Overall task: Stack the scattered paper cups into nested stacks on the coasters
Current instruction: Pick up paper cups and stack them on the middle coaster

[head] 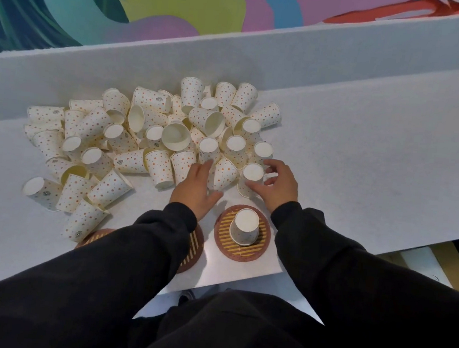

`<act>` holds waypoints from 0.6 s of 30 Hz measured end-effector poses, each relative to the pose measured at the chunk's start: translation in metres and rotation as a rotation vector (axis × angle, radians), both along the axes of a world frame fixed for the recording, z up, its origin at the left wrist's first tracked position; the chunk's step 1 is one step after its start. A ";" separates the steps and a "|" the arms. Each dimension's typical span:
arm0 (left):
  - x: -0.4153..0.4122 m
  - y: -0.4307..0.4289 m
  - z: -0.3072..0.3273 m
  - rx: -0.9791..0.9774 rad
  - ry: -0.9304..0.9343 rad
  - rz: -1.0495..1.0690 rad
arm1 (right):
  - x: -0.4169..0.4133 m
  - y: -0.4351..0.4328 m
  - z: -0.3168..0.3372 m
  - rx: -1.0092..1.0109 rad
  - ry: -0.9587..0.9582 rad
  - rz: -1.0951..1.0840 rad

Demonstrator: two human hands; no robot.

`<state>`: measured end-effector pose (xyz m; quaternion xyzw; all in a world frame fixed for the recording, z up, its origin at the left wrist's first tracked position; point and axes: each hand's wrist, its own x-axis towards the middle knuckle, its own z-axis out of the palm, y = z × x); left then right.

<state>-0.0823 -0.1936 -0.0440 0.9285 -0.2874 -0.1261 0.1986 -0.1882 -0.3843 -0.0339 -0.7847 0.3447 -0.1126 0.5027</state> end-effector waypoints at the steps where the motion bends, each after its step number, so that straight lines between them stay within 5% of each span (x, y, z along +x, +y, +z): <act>1: -0.001 -0.003 -0.003 0.047 -0.026 -0.016 | 0.004 0.001 -0.001 -0.011 0.006 0.011; 8: -0.007 -0.005 -0.013 0.143 -0.085 -0.015 | 0.003 0.002 0.003 -0.034 0.022 0.009; 14: -0.013 0.001 -0.008 0.098 -0.034 -0.005 | -0.029 -0.010 0.048 0.073 -0.221 -0.028; 18: -0.016 0.007 -0.005 0.081 -0.009 0.013 | -0.058 -0.008 0.068 0.159 -0.334 0.138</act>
